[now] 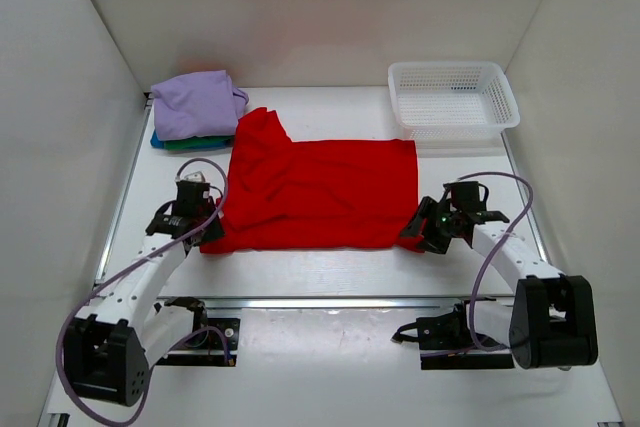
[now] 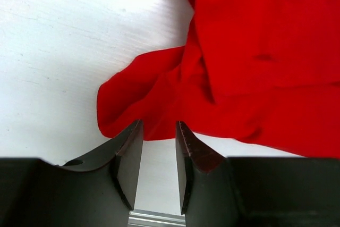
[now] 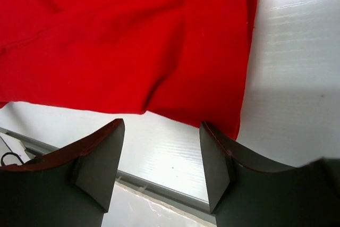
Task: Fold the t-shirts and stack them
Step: Fold the flattened tshirt in 1/3 of the way
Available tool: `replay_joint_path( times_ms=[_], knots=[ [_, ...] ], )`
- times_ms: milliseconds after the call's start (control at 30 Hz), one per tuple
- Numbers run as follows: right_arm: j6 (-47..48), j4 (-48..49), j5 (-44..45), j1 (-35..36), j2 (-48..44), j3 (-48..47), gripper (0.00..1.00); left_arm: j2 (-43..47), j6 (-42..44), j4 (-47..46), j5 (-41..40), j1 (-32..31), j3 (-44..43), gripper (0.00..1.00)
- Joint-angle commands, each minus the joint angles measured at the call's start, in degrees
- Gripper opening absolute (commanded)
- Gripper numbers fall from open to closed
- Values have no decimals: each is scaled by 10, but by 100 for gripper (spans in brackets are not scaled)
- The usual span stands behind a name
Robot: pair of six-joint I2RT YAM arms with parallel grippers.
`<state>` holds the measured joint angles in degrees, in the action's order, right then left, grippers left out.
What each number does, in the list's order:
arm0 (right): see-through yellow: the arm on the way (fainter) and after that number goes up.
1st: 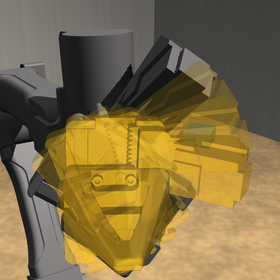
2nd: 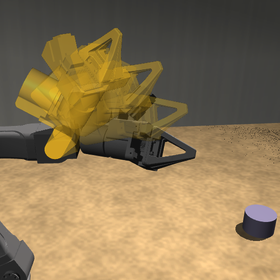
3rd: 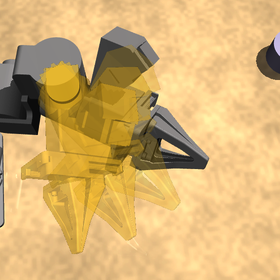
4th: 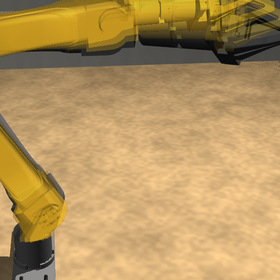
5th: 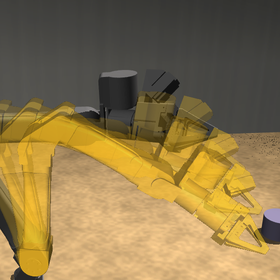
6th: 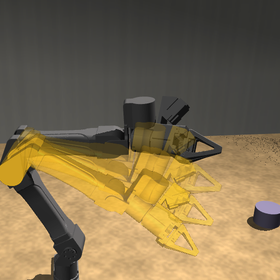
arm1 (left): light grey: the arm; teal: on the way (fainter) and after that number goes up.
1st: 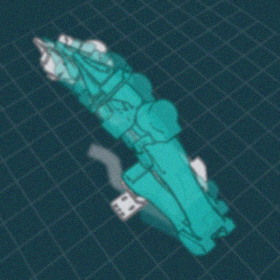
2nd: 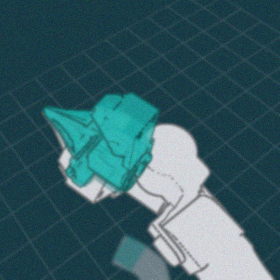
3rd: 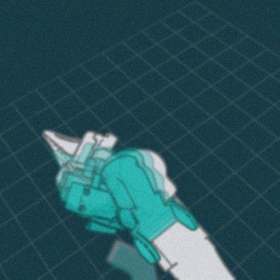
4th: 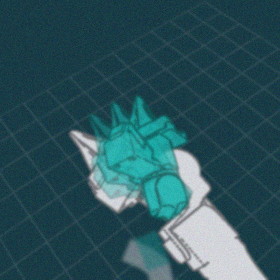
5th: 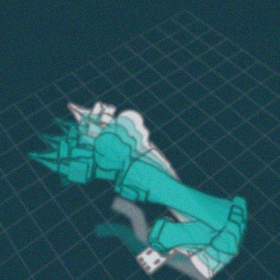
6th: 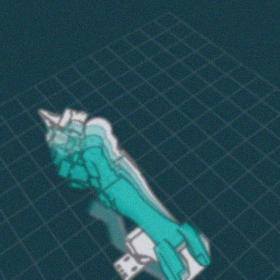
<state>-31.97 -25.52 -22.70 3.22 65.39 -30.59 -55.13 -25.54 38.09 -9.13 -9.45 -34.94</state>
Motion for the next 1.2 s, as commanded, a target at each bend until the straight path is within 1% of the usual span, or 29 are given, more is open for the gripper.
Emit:
replay_joint_path(
  times_ms=[0, 33, 200, 267, 333, 400, 433, 467, 500, 533, 567, 667, 700, 867, 933, 1000, 1033, 1167],
  knots=[
    [1, 31, 0, 5, 20, -1, 56, -23, 1, -13, -23, 1, 1, 42],
    [3, 34, 4, 1, 30, 0, 57, -32, 1, -22, -22, 3, 7, 42],
    [9, 55, 20, -1, 68, 1, 56, -80, 12, -46, -34, 5, 15, 41],
    [11, 56, 19, -4, 89, -10, 56, -98, 22, -67, -35, 8, 20, 43],
    [24, 45, 22, 2, 111, -30, 49, -117, 33, -78, -35, 15, 21, 44],
    [40, 25, 41, 10, 118, -40, 24, -139, 35, -103, -34, 21, 21, 39],
    [45, 27, 42, 9, 119, -44, 11, -146, 37, -107, -31, 23, 28, 29],
    [55, 22, 46, 5, 120, -49, 8, -152, 39, -126, -29, 28, 29, 17],
    [70, 11, 56, 4, 122, -52, 3, -163, 40, -131, -25, 29, 27, 11],
    [79, 0, 62, 1, 127, -61, 0, -175, 39, -143, -17, 31, 27, 2],
    [93, -6, 66, -9, 139, -68, 0, -180, 43, -154, -13, 35, 25, 0],
    [133, -41, 91, -30, 150, -102, 0, -206, 50, -167, -13, 35, 5, 0],
    [150, -52, 100, -53, 153, -113, 1, -212, 51, -168, -14, 35, -2, 0],
    [215, -101, 142, -118, 178, -169, 0, -232, 77, -145, -10, 61, -45, 0],
    [233, -127, 145, -136, 179, -182, 0, -213, 92, -133, 0, 66, -56, 0],
    [244, -139, 149, -145, 169, -188, 0, -191, 102, -113, 10, 55, -52, 0],
    [252, -150, 149, -143, 162, -187, 0, -169, 113, -105, 14, 52, -51, 0],
    [253, -193, 151, -111, 139, -184, 0, -99, 109, -75, 59, 37, -31, 0]
  ],
)
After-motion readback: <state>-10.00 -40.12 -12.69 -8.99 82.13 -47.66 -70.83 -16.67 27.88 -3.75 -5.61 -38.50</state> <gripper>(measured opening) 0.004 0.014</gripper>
